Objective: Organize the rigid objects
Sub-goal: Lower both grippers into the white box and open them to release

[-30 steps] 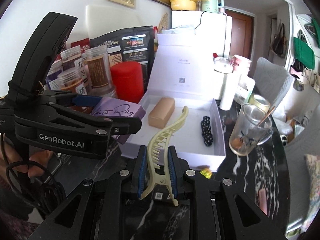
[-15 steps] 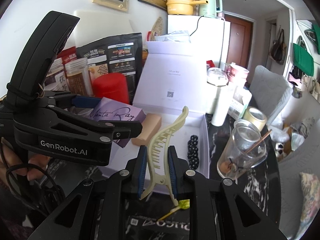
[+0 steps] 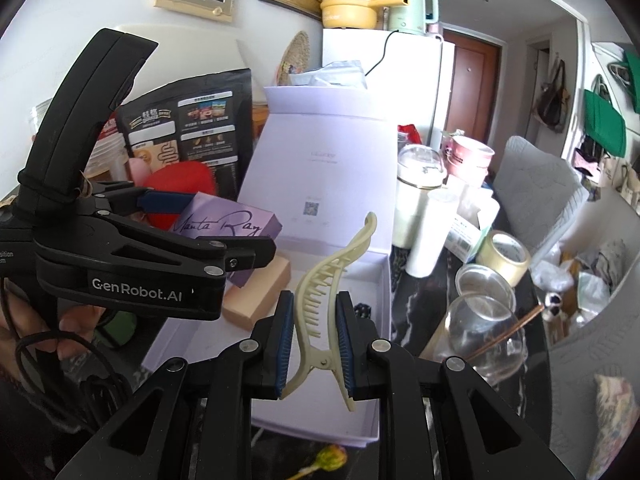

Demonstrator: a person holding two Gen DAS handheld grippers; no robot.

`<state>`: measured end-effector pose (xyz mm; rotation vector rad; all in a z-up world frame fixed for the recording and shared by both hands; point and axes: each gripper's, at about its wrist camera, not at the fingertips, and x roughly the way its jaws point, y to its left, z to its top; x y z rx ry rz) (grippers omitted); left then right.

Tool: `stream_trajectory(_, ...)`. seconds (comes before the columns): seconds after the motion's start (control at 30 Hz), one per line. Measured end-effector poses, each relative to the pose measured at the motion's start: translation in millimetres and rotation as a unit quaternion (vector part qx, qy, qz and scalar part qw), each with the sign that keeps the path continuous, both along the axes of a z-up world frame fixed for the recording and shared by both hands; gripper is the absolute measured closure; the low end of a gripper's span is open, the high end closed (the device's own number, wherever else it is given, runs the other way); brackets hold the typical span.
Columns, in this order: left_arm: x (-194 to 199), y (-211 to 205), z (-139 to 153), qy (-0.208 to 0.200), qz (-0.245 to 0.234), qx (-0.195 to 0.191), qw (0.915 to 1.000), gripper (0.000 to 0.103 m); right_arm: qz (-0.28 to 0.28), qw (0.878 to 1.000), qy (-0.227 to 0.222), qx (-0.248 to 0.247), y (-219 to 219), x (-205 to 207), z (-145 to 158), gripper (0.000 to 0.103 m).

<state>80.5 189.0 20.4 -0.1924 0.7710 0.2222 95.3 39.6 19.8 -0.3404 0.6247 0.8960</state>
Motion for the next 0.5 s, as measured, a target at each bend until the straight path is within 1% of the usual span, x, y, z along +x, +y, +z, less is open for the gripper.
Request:
stream_trajectory(0.1, 9.6, 8.5, -4.9, 0.007, 0.012, 0.006, 0.9999, 0.007, 0.002, 1.000, -0.002, -0.008, 9.0, 7.6, -5.1, 0.082)
stream_trajectory(0.23, 17.5, 17.3, -18.1, 0.021, 0.020, 0.002, 0.9996, 0.007, 0.007, 1.000, 0.010, -0.027, 19.9, 18.6, -19.3, 0.082)
stream_trajectory(0.33, 20.4, 20.3, -31.5, 0.035, 0.019, 0.000, 0.9992, 0.007, 0.009, 0.999, 0.015, -0.044, 27.0, 25.1, -30.6, 0.082)
stream_trajectory(0.4, 25.5, 23.8, -40.2, 0.052, 0.017, -0.003, 0.9985, 0.007, 0.009, 0.999, 0.018, -0.048, 28.9, 28.9, -36.2, 0.082)
stream_trajectory(0.5, 29.9, 25.7, -44.8, 0.053, 0.015, 0.004, 0.9985, 0.007, 0.004, 0.998, 0.029, -0.055, 30.4, 35.4, -44.8, 0.082)
